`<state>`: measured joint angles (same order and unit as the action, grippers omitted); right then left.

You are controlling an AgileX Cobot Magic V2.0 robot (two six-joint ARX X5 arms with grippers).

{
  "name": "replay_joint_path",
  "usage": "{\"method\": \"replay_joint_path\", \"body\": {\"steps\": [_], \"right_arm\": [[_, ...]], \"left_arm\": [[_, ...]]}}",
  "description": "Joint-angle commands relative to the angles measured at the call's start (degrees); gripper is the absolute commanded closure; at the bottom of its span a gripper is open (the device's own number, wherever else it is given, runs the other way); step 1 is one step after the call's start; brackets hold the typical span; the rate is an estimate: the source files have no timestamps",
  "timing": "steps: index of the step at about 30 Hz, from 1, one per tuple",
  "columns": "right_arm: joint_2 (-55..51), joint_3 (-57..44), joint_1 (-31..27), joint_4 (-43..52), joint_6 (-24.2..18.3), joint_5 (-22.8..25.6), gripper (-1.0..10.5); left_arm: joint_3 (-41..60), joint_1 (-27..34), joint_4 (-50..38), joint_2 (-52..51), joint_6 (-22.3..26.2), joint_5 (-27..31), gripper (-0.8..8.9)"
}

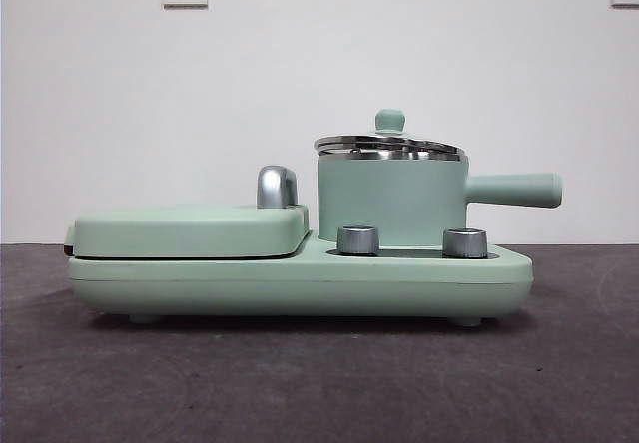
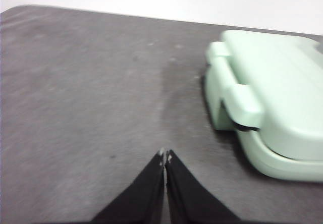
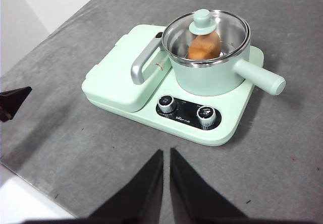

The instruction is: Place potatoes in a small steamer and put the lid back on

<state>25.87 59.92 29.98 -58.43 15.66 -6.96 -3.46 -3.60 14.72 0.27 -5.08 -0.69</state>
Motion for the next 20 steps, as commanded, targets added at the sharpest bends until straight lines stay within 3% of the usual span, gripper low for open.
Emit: {"method": "replay_joint_path", "body": {"steps": [1, 20], "right_arm": [[0.2, 0.5, 0.3, 0.6, -0.2, -0.1, 9.3], [0.2, 0.5, 0.3, 0.6, -0.2, -0.1, 9.3]], "left_arm": [[1.2, -0.1, 0.1, -0.1, 5.7, -2.9, 8.08], [1.7, -0.2, -1.5, -0.1, 5.9, -3.4, 8.08]]}}
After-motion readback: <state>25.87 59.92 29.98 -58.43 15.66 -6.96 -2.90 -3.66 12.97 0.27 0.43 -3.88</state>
